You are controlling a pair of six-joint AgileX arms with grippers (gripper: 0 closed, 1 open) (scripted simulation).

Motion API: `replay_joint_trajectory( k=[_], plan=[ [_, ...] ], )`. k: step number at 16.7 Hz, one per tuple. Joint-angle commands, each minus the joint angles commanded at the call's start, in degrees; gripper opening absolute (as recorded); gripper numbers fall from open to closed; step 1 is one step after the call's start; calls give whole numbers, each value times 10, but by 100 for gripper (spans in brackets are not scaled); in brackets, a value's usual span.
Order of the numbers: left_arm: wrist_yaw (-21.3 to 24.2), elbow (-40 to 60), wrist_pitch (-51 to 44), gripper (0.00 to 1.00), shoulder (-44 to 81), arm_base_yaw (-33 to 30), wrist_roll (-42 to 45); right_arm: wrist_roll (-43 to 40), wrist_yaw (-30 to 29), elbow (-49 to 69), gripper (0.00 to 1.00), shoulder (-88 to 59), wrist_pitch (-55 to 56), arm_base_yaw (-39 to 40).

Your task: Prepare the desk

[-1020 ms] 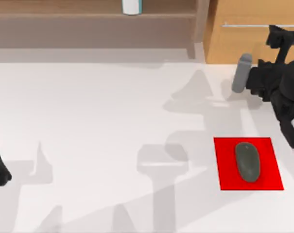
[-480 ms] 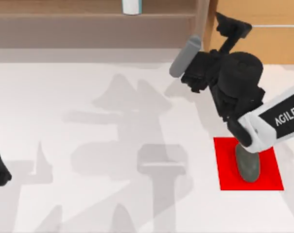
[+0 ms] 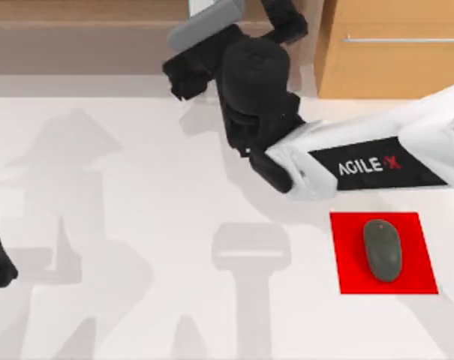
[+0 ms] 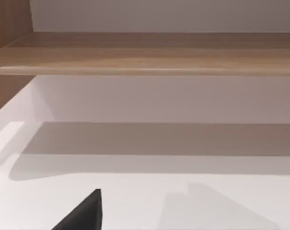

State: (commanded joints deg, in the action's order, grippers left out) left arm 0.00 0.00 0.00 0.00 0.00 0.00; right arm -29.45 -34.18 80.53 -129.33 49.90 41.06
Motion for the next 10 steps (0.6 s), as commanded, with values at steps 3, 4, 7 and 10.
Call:
replay_joint_trajectory(
  k=[3,4,7,10],
  plan=[
    [0,0,0,100,0,0,0,119,-43,102,100,-30,-73,15],
    [0,0,0,100,0,0,0,154,-55,134,100,-40,-95,17],
    [0,0,0,100,0,0,0,238,-86,215,100,-66,-153,19],
    [0,0,0,100,0,0,0,283,-103,262,100,-83,-187,17]
  ],
)
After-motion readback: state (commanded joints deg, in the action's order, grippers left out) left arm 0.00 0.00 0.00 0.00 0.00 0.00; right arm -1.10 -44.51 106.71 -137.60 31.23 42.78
